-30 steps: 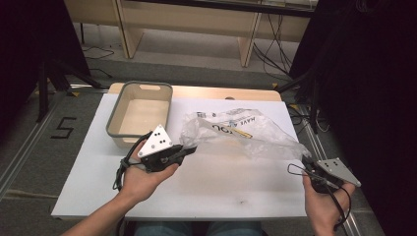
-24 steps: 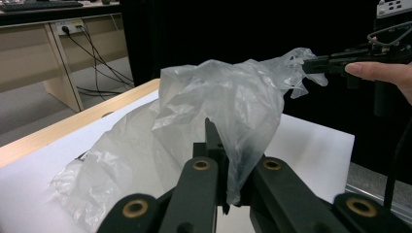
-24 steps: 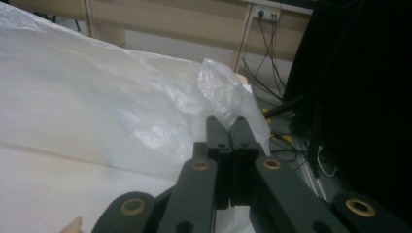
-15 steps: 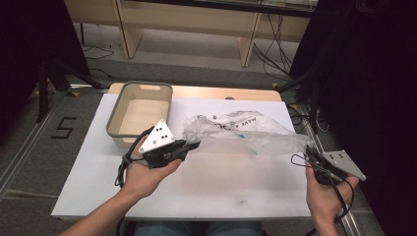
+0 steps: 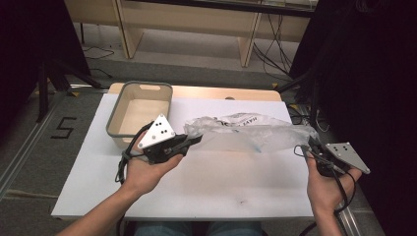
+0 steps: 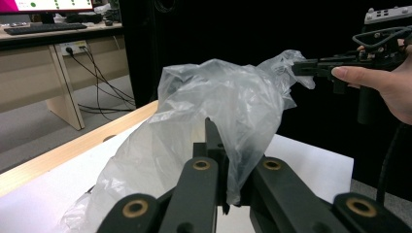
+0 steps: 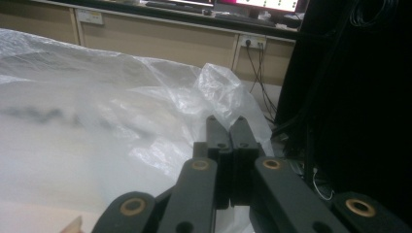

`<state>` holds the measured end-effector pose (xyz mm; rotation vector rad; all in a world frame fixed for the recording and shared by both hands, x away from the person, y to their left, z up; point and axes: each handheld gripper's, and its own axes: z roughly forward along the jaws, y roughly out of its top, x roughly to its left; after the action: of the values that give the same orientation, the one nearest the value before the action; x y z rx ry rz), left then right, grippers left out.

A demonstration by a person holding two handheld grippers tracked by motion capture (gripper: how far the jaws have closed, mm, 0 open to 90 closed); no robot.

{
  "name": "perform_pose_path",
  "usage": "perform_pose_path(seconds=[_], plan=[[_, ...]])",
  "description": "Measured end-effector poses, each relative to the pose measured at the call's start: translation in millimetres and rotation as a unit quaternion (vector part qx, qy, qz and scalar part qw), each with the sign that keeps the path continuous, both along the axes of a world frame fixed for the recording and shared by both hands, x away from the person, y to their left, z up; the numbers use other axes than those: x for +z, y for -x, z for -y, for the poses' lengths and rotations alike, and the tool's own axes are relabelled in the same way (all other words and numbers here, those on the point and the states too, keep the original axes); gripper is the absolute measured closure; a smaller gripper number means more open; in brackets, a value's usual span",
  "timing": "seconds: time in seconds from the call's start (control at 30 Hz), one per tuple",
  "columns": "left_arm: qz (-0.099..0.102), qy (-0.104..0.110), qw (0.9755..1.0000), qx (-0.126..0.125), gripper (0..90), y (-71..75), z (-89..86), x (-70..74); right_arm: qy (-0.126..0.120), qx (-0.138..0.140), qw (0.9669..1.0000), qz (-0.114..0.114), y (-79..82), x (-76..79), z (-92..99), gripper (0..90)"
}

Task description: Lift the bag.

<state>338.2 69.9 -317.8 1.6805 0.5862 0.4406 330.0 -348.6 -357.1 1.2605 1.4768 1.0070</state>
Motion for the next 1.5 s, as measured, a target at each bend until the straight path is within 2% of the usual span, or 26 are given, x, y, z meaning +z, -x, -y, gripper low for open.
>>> perform_pose_path(seconds=[0.43,0.97,1.17,1.5], plan=[[0.014,0.01,0.9998,-0.003,89.2,-1.9,3.8,10.2,-0.004,-0.002,1.0,0.006,-2.4,1.8,0.0,90.0],[0.049,0.023,0.9985,0.006,89.2,-7.8,1.1,37.8,-0.007,-0.003,0.9997,0.022,-2.8,9.9,0.0,90.0],[0.048,0.03,0.9982,0.02,89.2,-16.1,-3.9,38.8,-0.009,-0.003,0.9995,0.031,-3.2,14.5,-0.2,90.0],[0.035,0.022,0.9977,0.053,89.2,-33.1,-14.9,26.7,-0.007,0.006,0.9989,0.046,-3.5,23.6,-6.6,90.0]])
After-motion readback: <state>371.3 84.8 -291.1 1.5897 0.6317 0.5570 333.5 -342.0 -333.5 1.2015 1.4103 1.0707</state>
